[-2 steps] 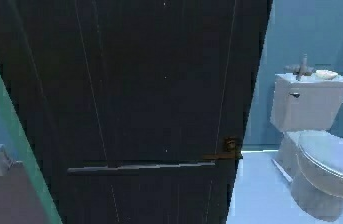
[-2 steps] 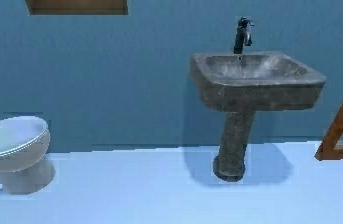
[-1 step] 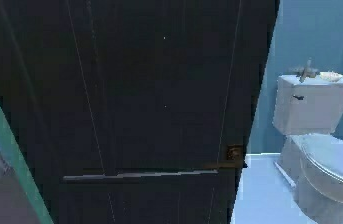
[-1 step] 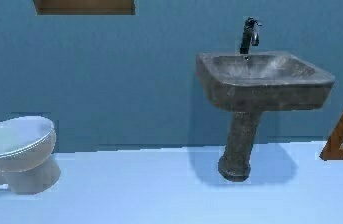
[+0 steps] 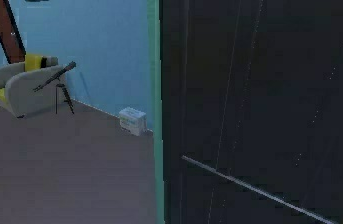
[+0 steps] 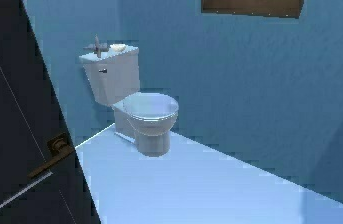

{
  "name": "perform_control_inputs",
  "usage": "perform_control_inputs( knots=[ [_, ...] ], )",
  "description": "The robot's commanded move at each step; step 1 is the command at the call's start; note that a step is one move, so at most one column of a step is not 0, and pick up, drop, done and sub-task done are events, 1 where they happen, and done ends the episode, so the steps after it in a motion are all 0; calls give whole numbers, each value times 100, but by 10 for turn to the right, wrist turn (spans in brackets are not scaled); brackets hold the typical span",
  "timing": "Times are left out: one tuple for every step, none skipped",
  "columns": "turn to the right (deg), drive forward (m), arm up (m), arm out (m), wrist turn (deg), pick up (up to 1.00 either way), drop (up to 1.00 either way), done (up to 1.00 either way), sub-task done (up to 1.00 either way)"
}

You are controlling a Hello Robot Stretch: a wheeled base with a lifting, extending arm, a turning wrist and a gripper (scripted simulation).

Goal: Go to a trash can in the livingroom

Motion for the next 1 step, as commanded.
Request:
perform_control_inputs(
  knots=[
    [-30,0,0,0,0,0,0,0,0]
  ],
)
